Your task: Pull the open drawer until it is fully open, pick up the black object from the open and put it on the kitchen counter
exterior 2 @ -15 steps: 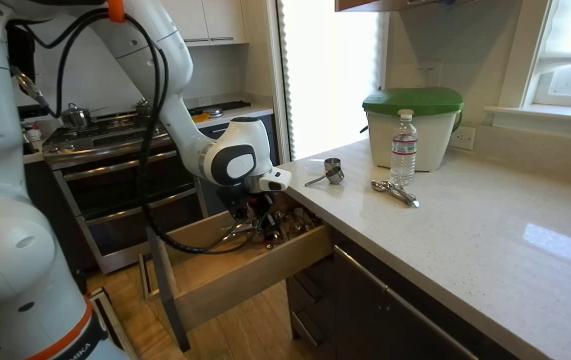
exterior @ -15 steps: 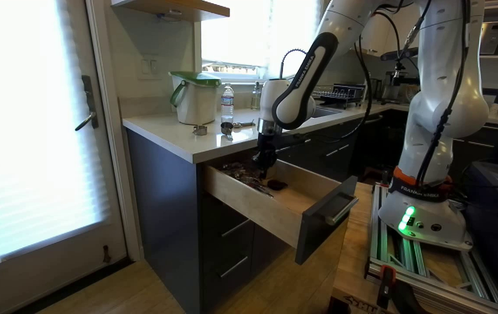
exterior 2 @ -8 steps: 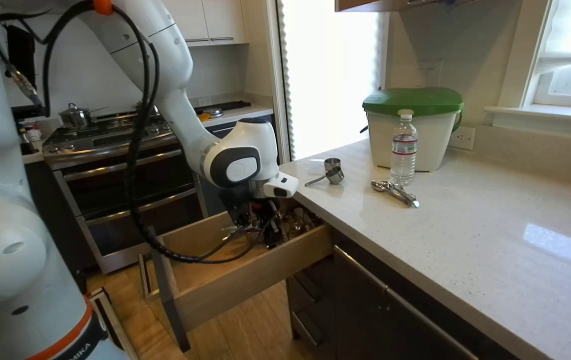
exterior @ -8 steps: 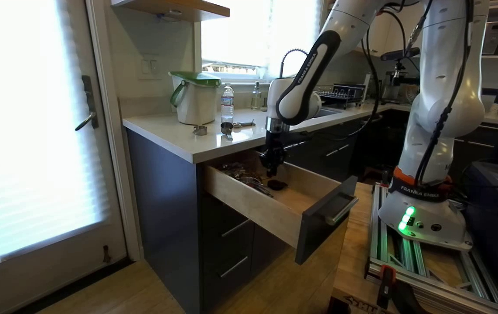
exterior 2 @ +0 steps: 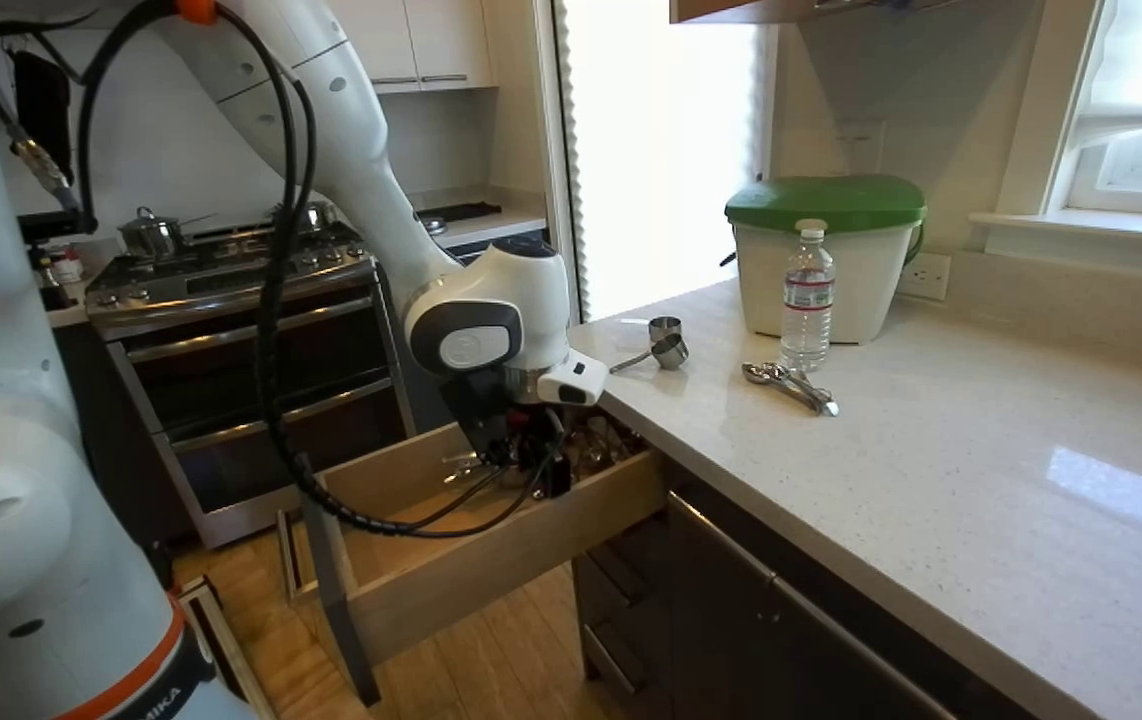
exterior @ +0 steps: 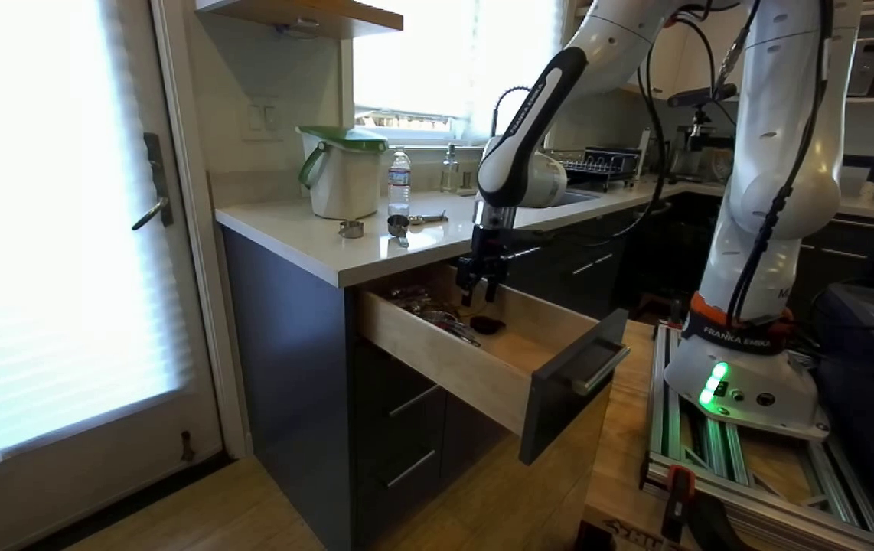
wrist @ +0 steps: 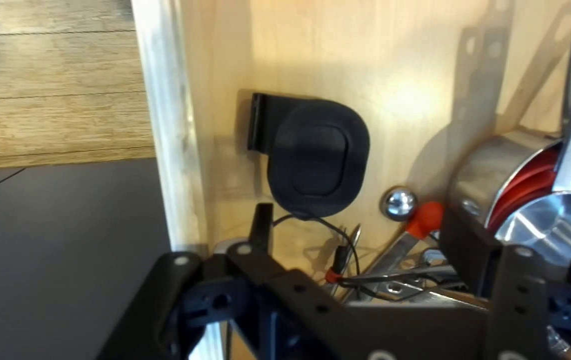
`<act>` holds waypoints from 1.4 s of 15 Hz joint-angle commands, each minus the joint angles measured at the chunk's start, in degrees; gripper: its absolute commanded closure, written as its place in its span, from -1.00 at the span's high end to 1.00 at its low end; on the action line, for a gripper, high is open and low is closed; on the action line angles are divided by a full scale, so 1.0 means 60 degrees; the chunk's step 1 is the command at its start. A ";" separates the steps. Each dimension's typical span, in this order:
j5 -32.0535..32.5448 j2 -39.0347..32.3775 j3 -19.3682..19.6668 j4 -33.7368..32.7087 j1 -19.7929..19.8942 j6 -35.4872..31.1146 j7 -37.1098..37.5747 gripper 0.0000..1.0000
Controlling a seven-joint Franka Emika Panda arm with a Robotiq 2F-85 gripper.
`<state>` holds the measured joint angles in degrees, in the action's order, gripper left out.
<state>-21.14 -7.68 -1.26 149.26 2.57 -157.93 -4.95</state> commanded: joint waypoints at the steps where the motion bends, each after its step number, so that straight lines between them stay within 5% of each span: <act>1: -0.0565 0.0160 -0.0062 0.0217 0.0395 0.0370 -0.0957 1.00; 15: 0.3212 0.1771 0.0025 0.1590 -0.0365 0.0123 0.4294 1.00; 21: 0.7857 0.1930 -0.0430 0.1323 -0.0343 0.0517 0.8634 1.00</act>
<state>15.32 1.78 -2.59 157.00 0.72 -156.72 35.83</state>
